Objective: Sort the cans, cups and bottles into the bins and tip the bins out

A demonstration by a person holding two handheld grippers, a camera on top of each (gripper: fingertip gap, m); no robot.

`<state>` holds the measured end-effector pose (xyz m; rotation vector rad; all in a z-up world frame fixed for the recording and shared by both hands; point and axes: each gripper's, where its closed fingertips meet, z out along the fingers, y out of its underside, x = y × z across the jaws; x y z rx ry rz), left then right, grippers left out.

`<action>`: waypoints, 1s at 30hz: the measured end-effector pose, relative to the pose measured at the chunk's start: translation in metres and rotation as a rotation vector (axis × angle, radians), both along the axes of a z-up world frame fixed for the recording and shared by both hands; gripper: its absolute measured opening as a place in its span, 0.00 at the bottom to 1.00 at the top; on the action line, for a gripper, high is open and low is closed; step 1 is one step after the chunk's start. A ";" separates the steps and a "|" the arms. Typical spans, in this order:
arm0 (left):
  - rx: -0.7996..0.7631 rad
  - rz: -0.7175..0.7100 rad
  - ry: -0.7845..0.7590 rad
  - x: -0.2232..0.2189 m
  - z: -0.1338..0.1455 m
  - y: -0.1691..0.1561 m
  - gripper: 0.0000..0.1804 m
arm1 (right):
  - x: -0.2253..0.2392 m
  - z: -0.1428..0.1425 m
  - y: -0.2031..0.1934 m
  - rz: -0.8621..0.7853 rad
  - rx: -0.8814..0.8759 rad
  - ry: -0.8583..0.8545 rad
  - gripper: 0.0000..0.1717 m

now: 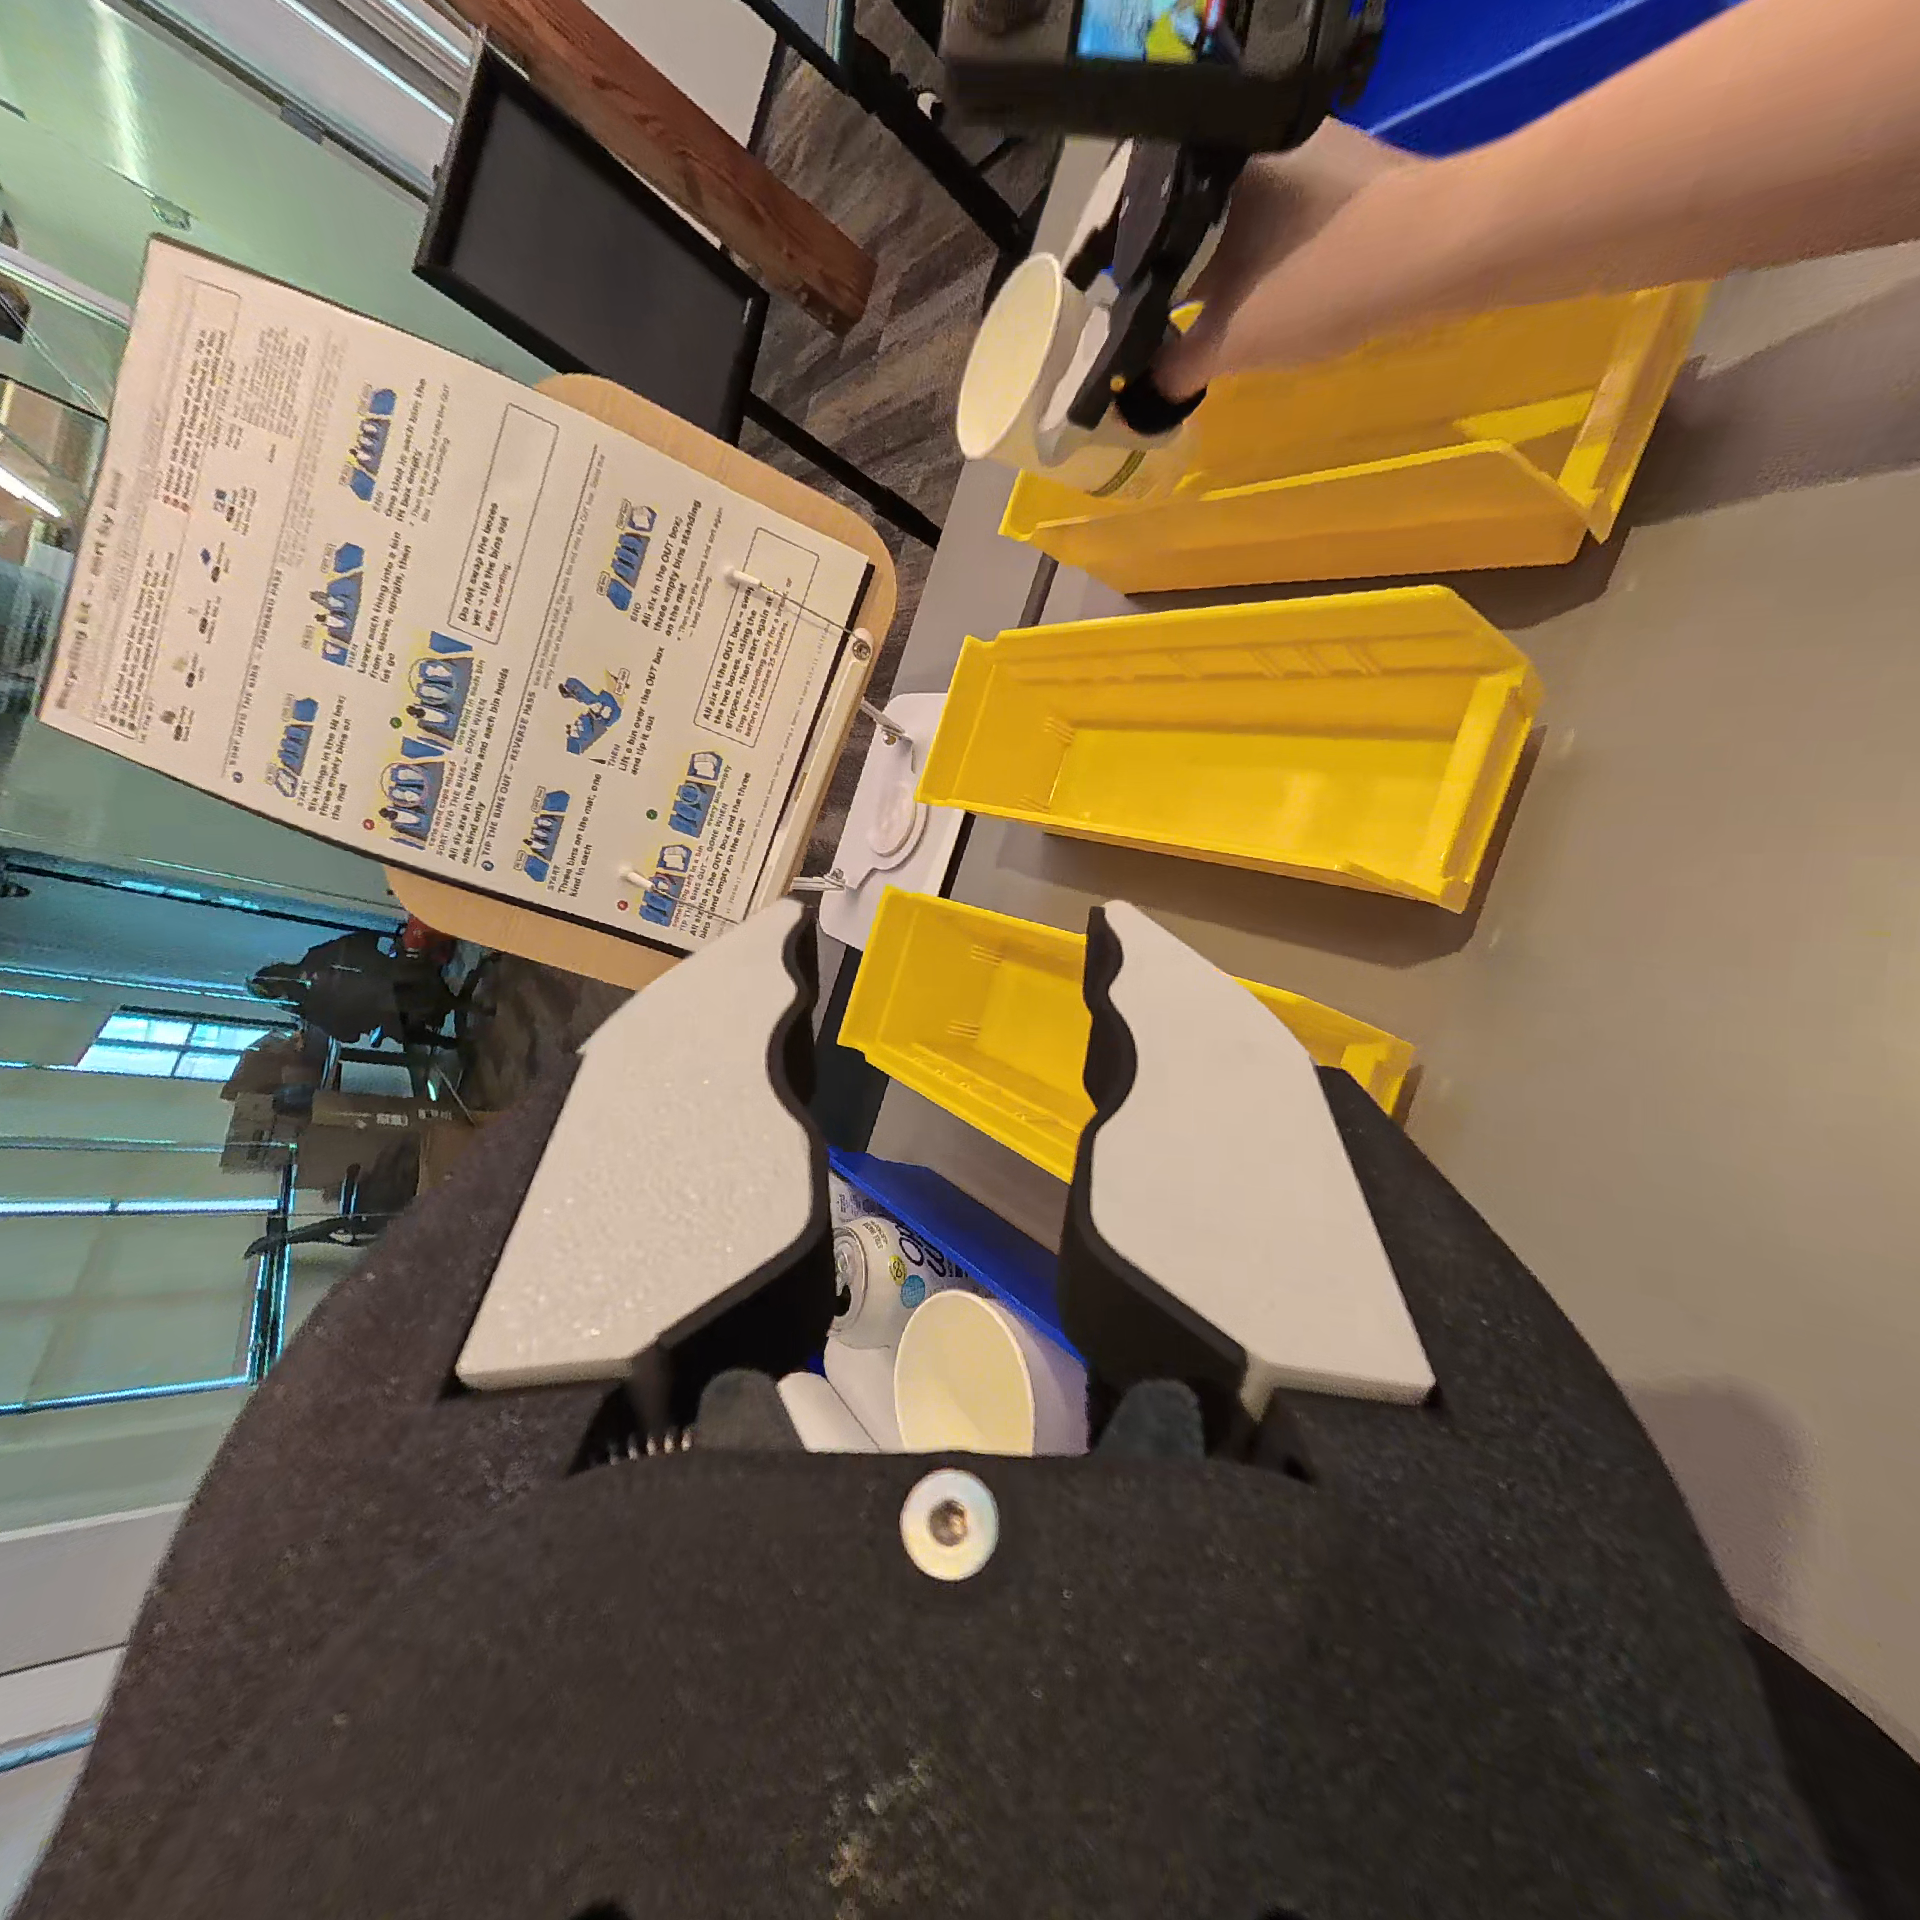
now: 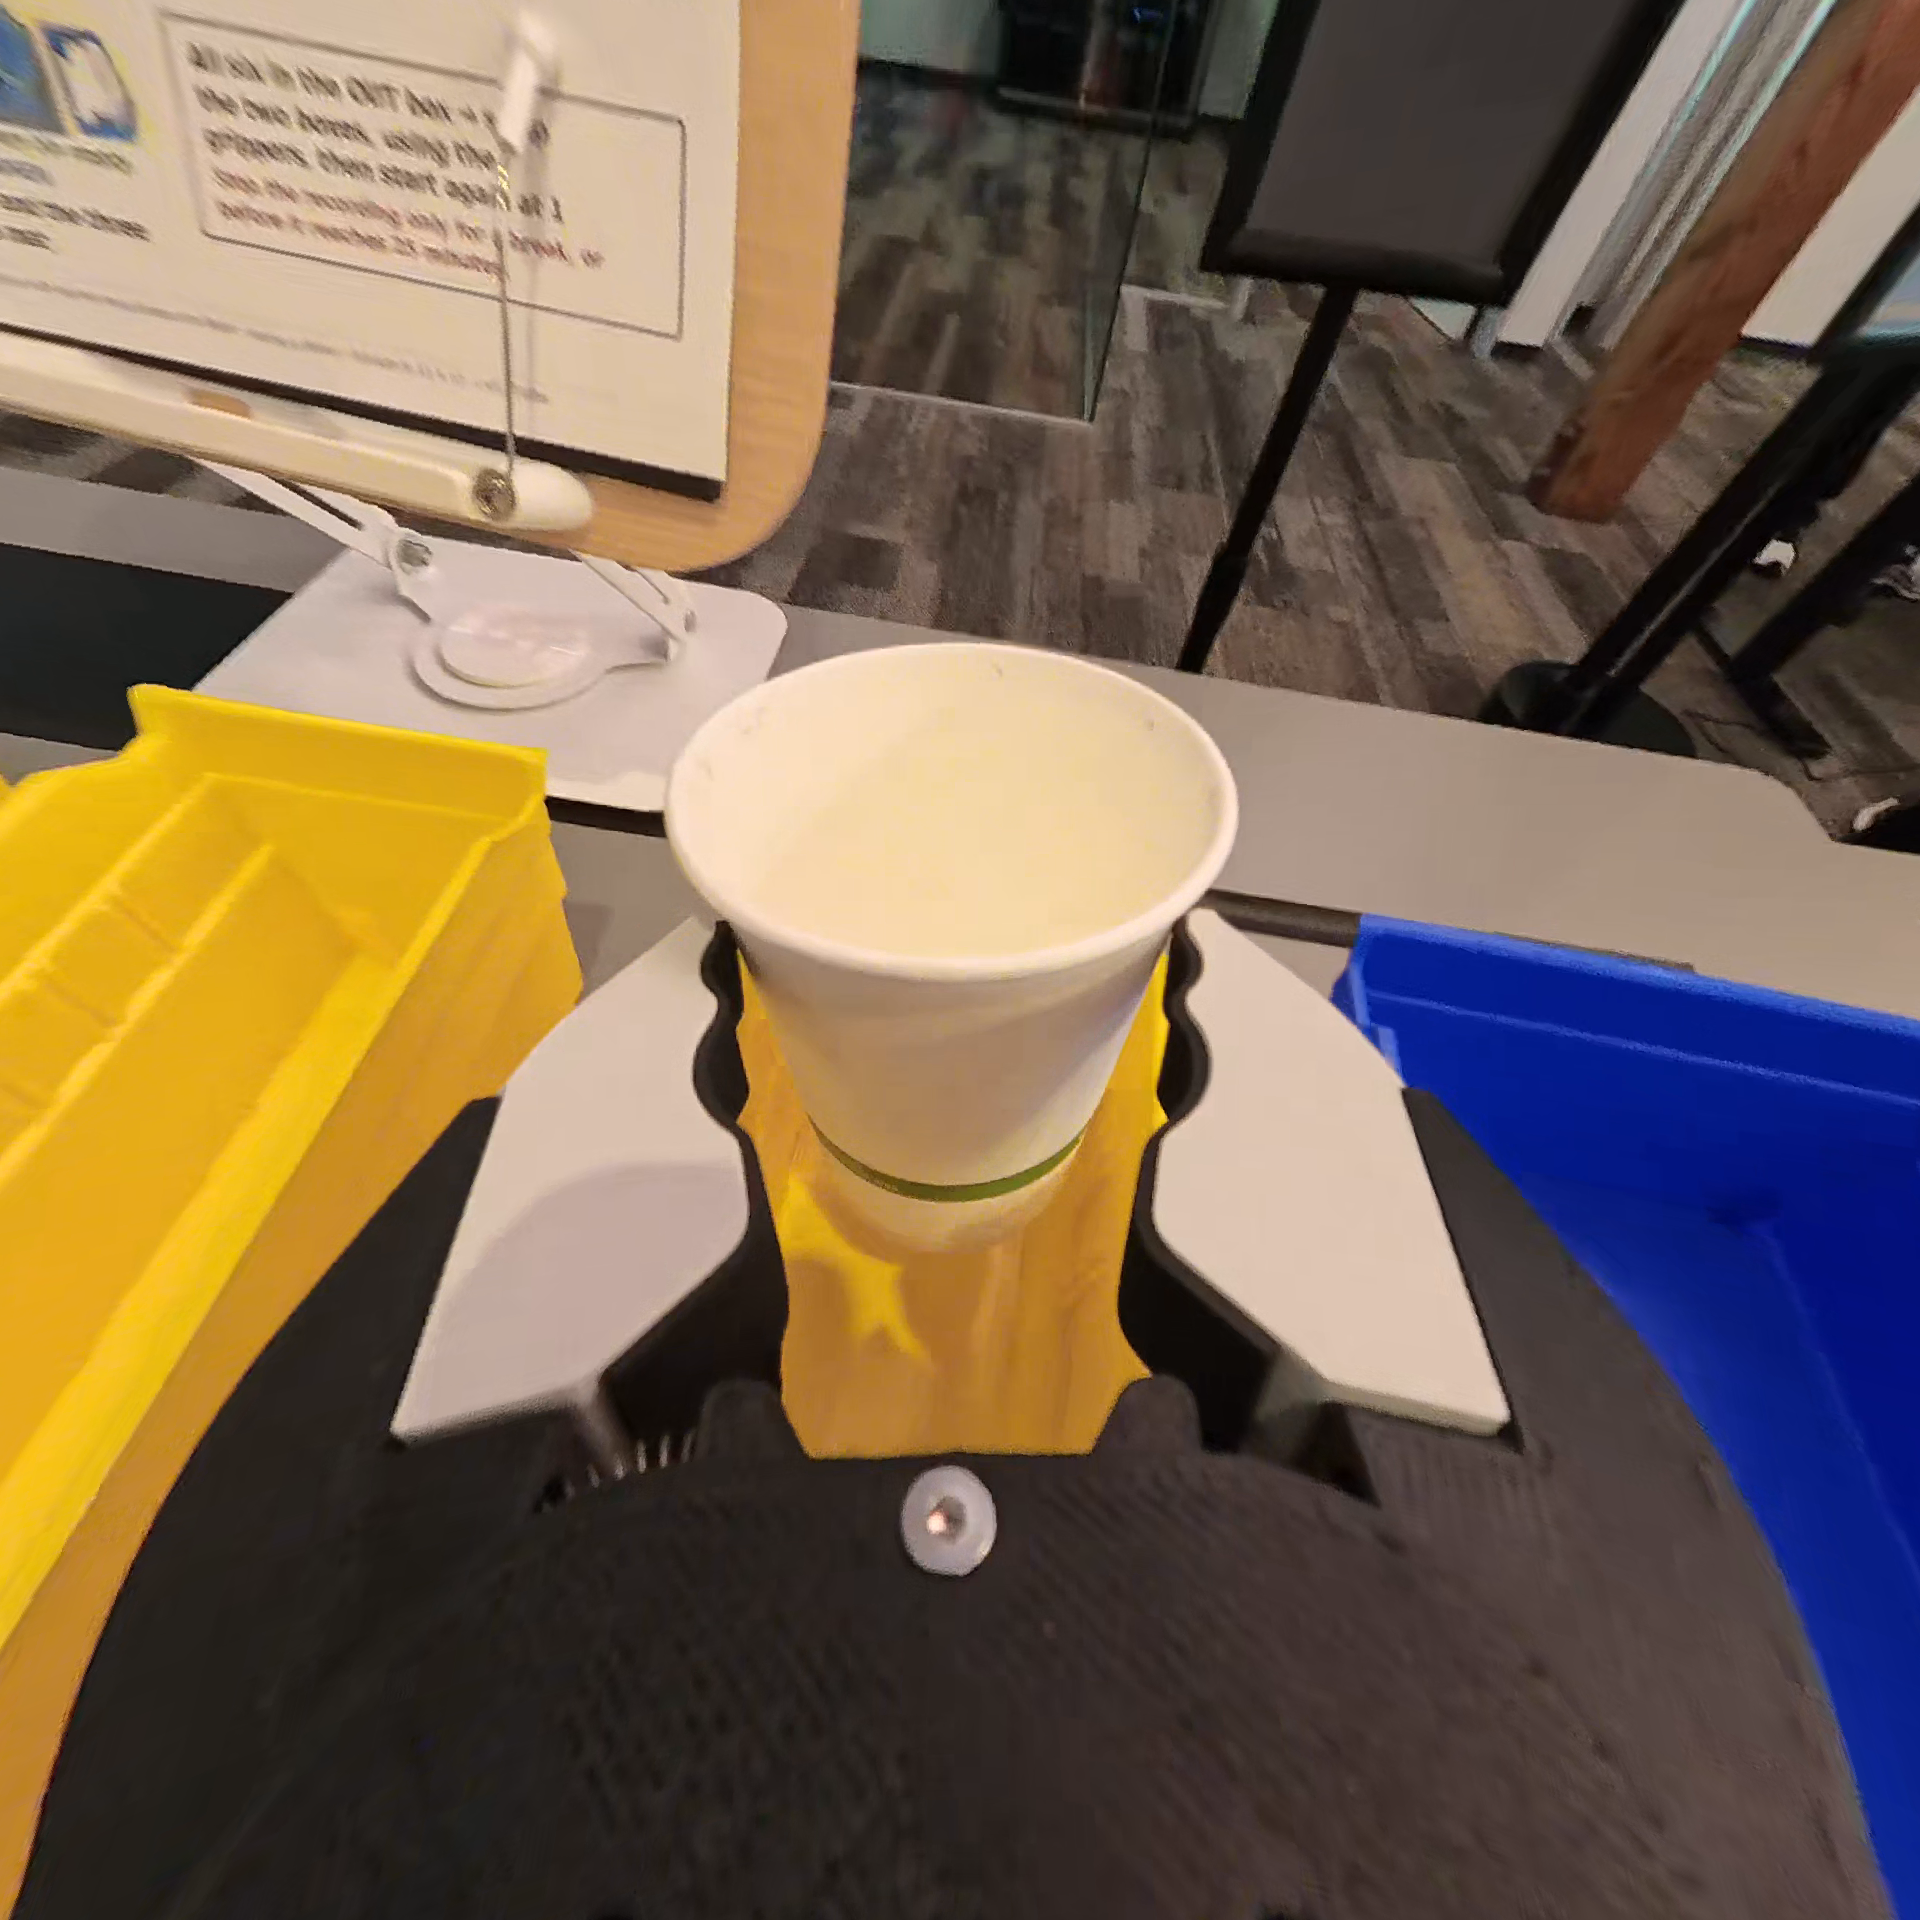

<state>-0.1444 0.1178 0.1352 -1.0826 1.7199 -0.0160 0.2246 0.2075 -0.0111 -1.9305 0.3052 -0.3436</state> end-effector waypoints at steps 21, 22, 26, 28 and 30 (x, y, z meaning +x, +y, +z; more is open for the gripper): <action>0.043 -0.024 -0.025 -0.046 0.011 -0.033 0.26 | -0.004 -0.037 -0.006 -0.109 -0.112 0.048 0.47; 0.045 -0.025 -0.026 -0.046 0.012 -0.034 0.26 | -0.005 -0.037 -0.007 -0.103 -0.115 0.050 0.47; 0.046 -0.030 -0.026 -0.045 0.014 -0.038 0.26 | -0.008 -0.038 -0.012 -0.092 -0.151 0.065 0.47; 0.050 -0.031 -0.025 -0.045 0.015 -0.040 0.26 | -0.011 -0.039 -0.016 -0.079 -0.174 0.068 0.47; 0.054 -0.033 -0.021 -0.044 0.015 -0.041 0.26 | -0.015 -0.040 -0.021 -0.066 -0.208 0.061 0.46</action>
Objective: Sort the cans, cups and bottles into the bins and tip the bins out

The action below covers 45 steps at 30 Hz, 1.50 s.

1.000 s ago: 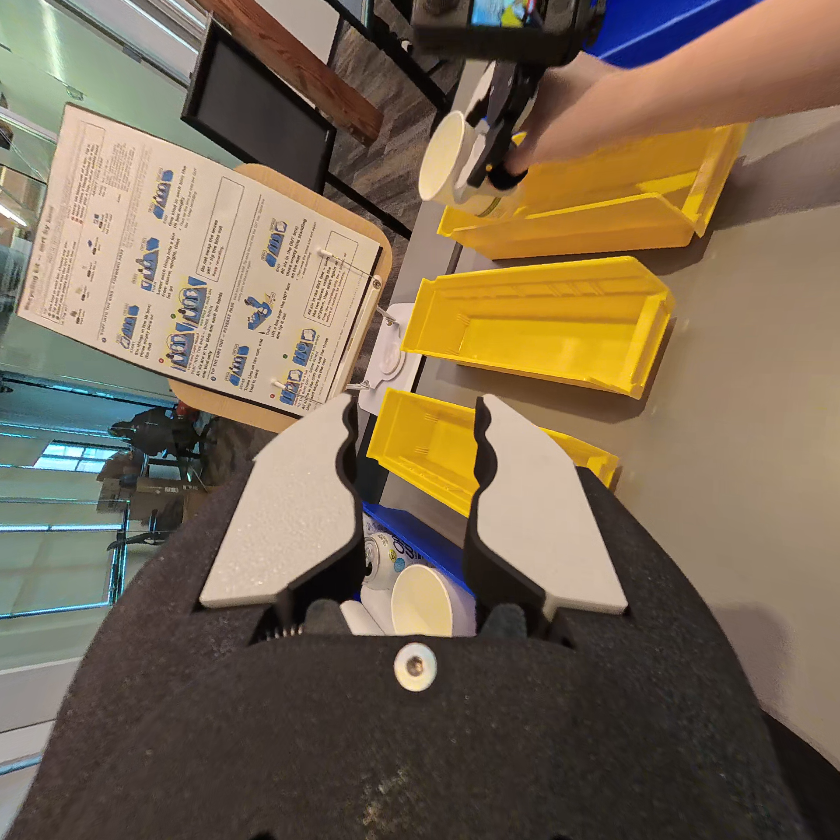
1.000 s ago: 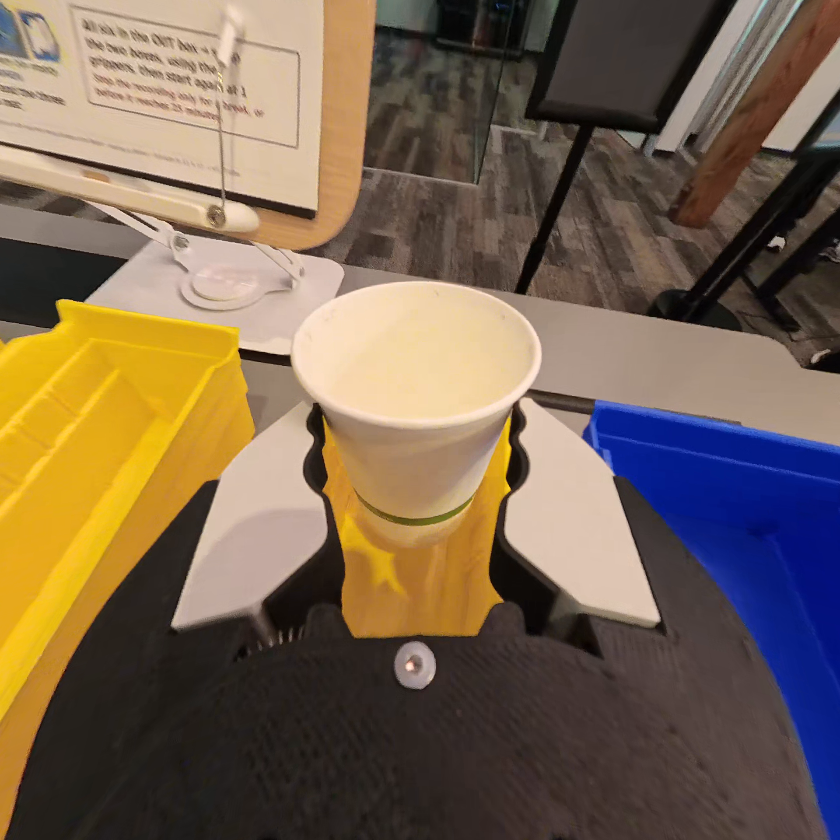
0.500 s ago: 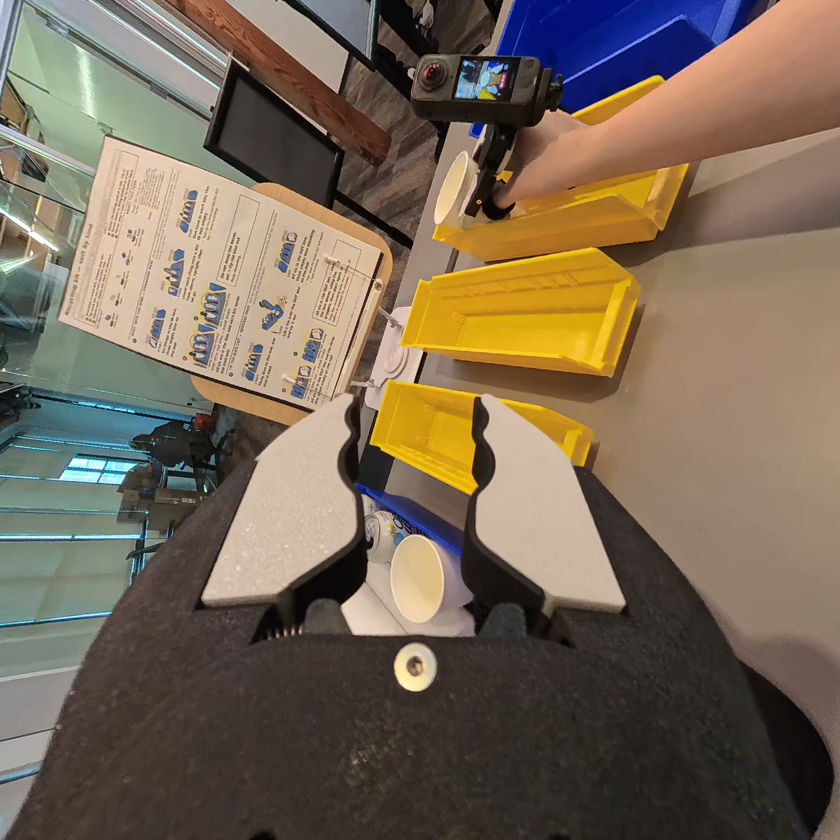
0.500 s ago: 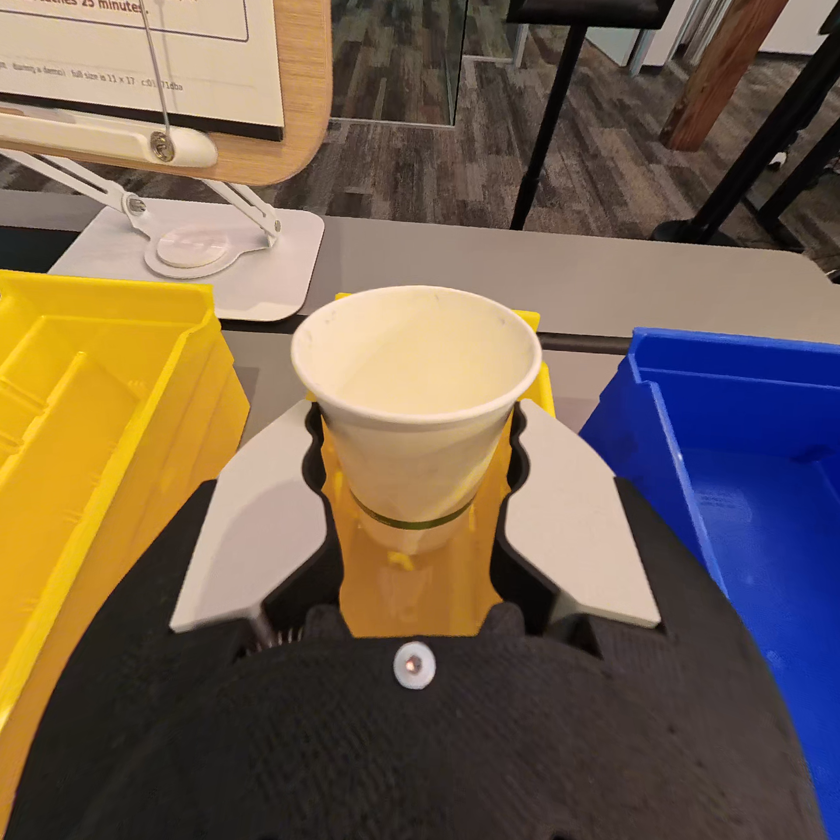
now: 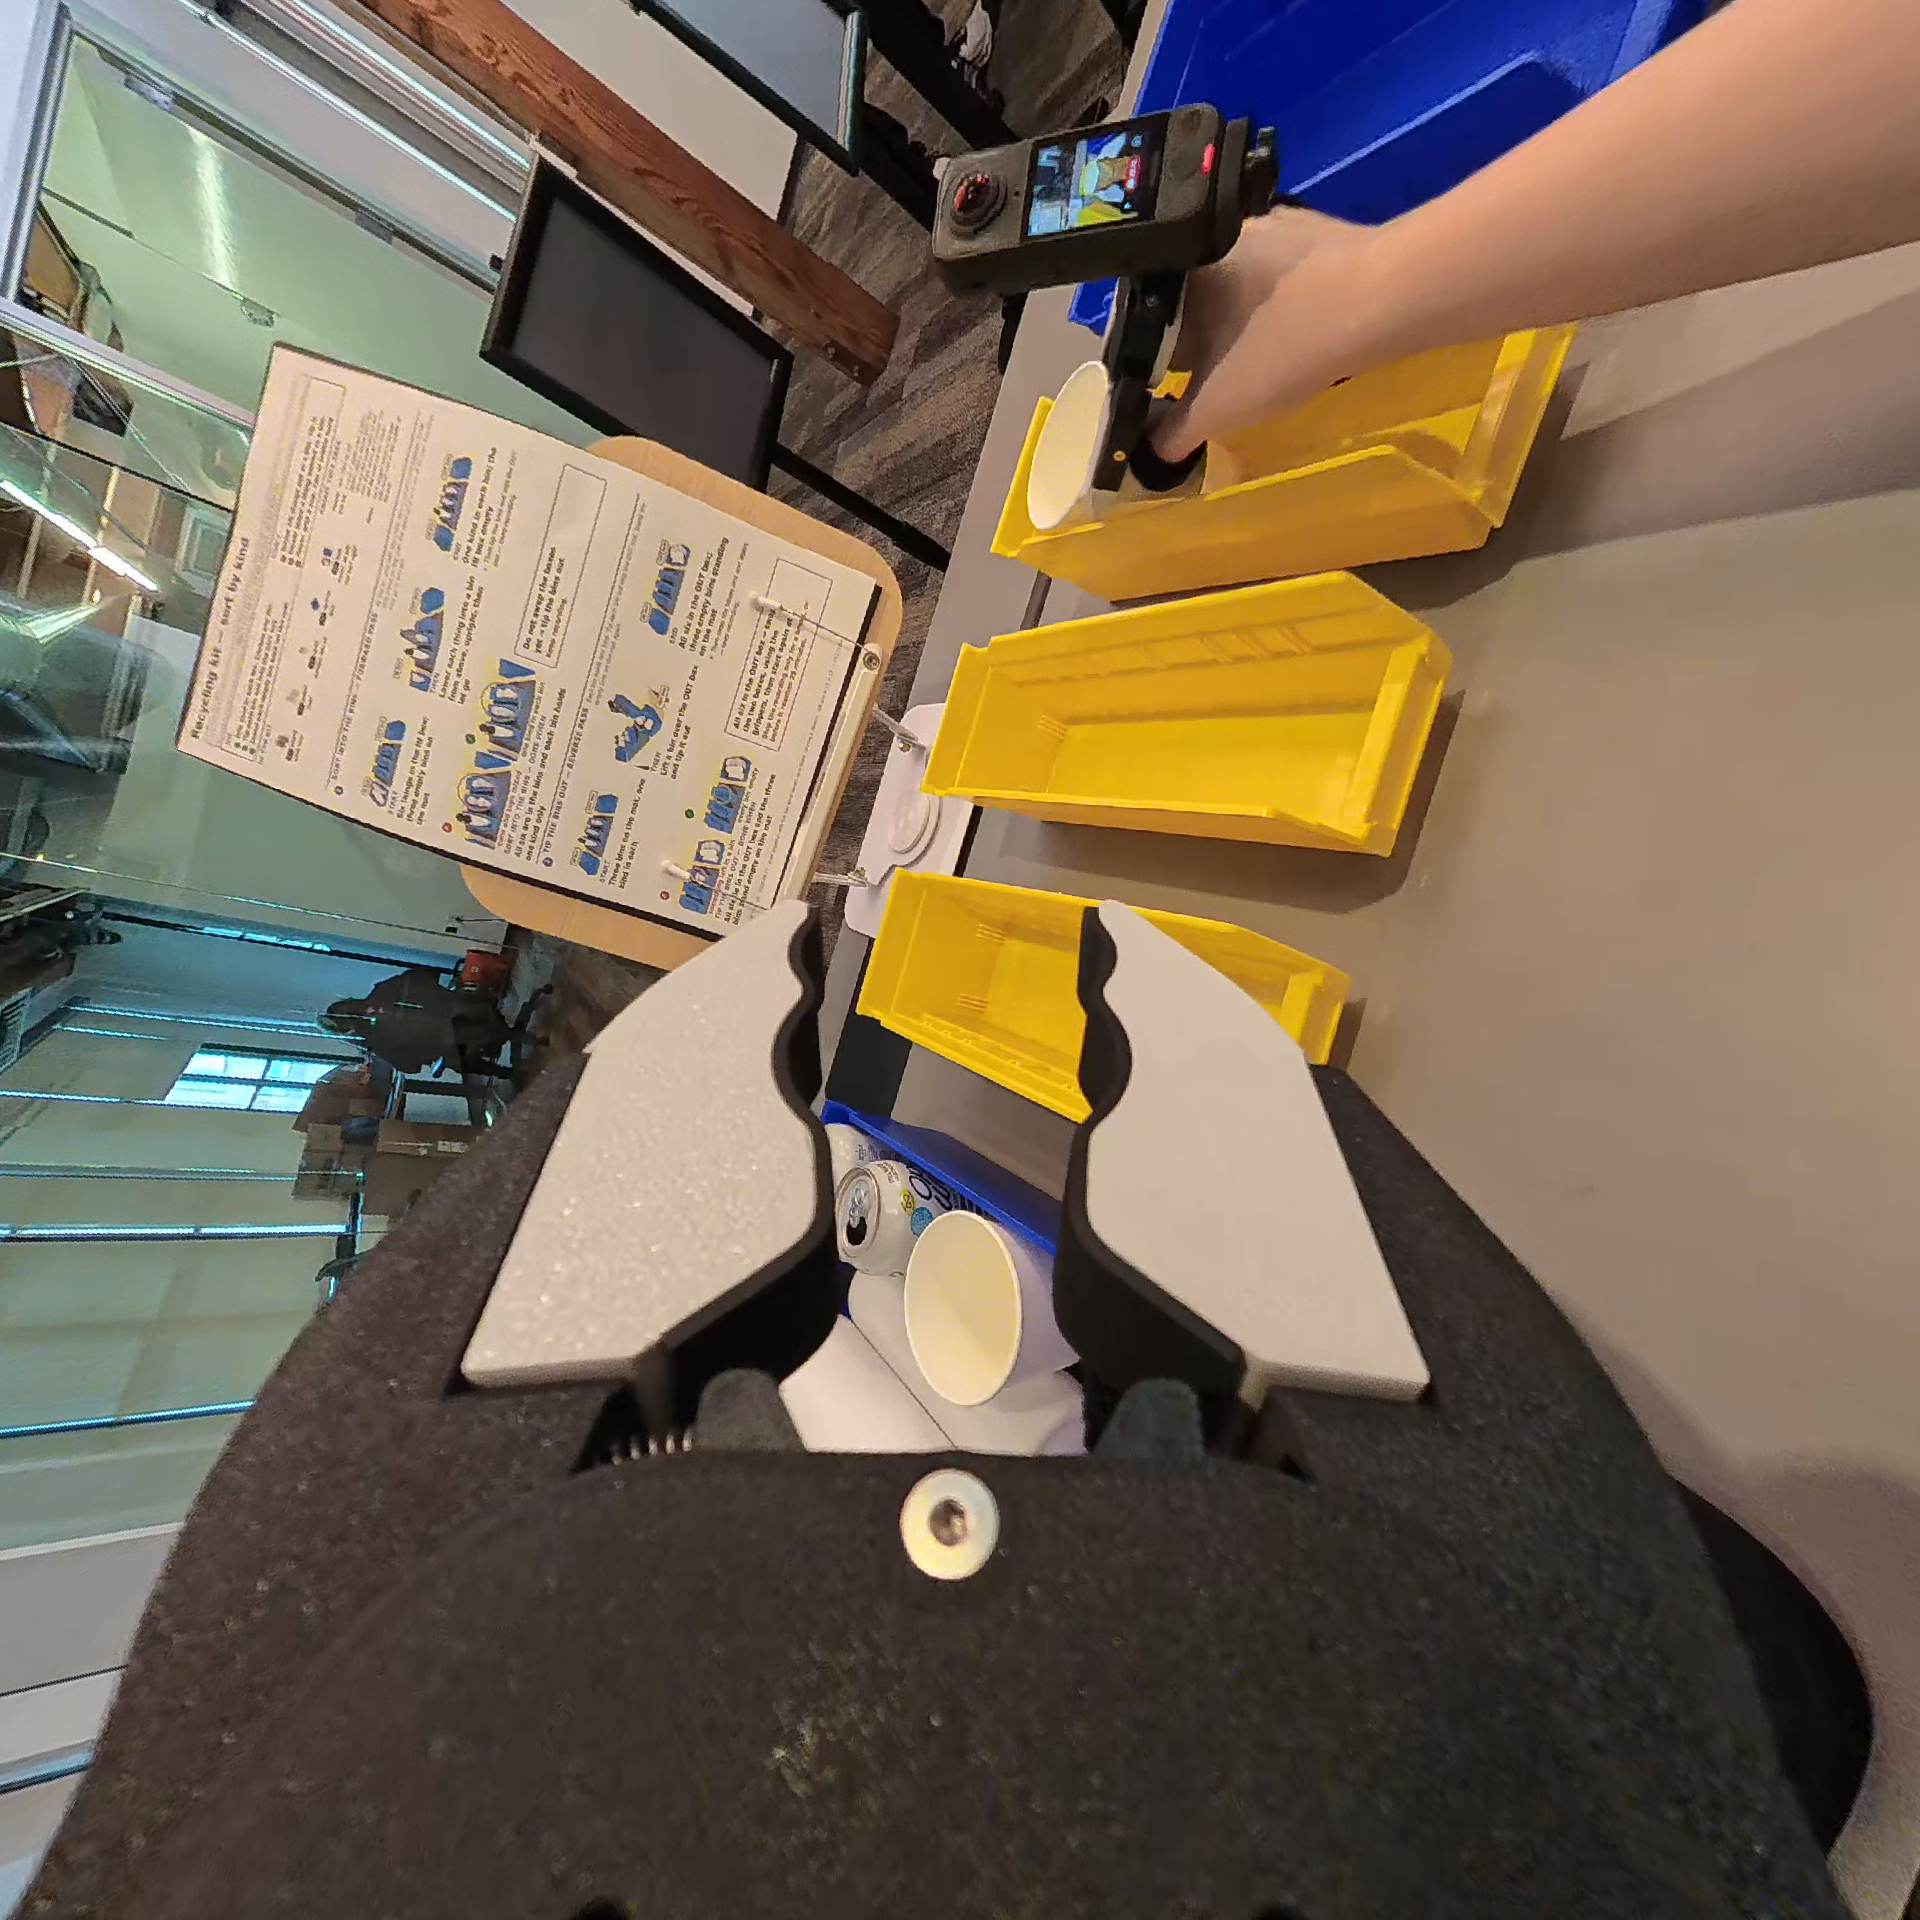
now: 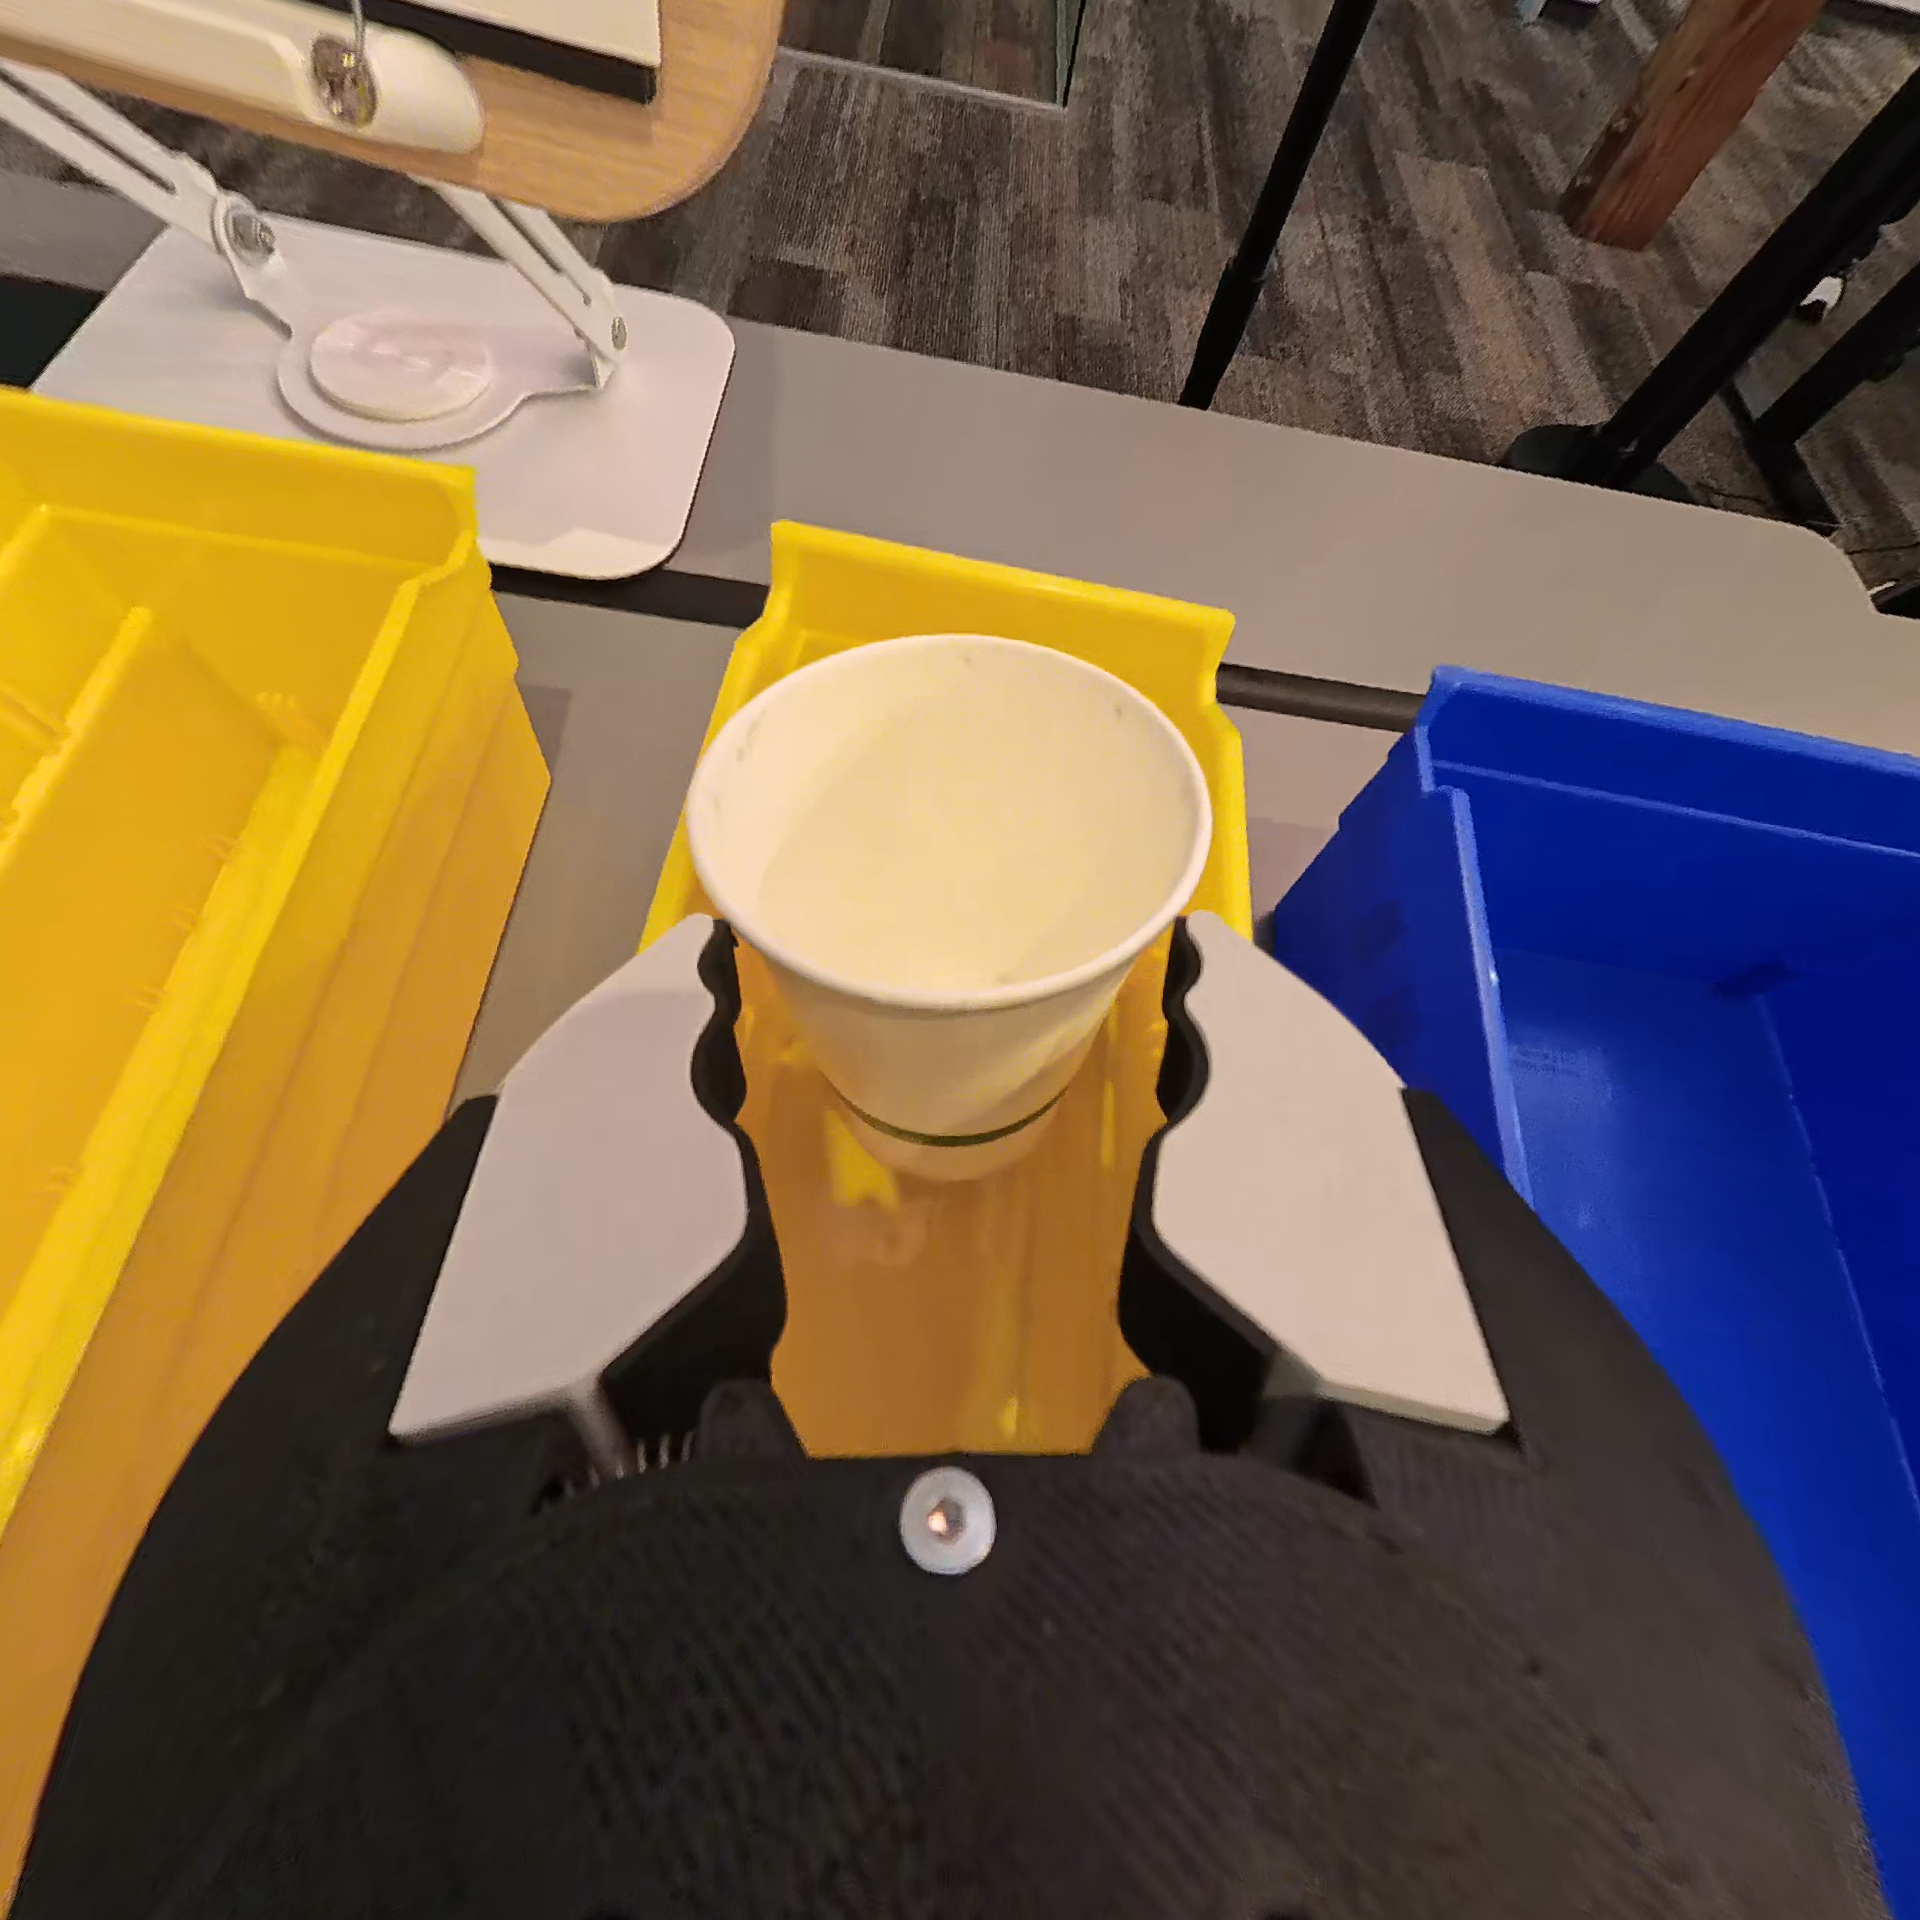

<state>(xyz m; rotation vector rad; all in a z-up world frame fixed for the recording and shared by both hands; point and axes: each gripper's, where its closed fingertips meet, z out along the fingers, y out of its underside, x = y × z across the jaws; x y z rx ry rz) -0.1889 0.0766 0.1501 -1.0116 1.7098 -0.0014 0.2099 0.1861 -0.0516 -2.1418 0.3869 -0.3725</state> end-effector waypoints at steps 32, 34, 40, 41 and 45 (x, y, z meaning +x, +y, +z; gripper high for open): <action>-0.063 0.180 0.088 -0.059 -0.018 0.036 0.26 | -0.011 -0.014 -0.008 0.850 -0.646 -0.497 0.13; -0.115 0.222 0.117 -0.074 -0.030 0.053 0.24 | -0.010 -0.010 -0.009 0.856 -0.633 -0.496 0.17; -0.169 0.328 0.269 -0.112 -0.103 0.123 0.23 | -0.024 0.030 -0.013 0.899 -0.464 -0.502 0.24; -0.175 0.321 0.282 -0.110 -0.115 0.133 0.22 | -0.029 0.037 -0.014 0.907 -0.438 -0.500 0.24; -0.215 0.301 0.366 -0.101 -0.160 0.168 0.21 | -0.040 0.058 -0.021 0.931 -0.376 -0.503 0.25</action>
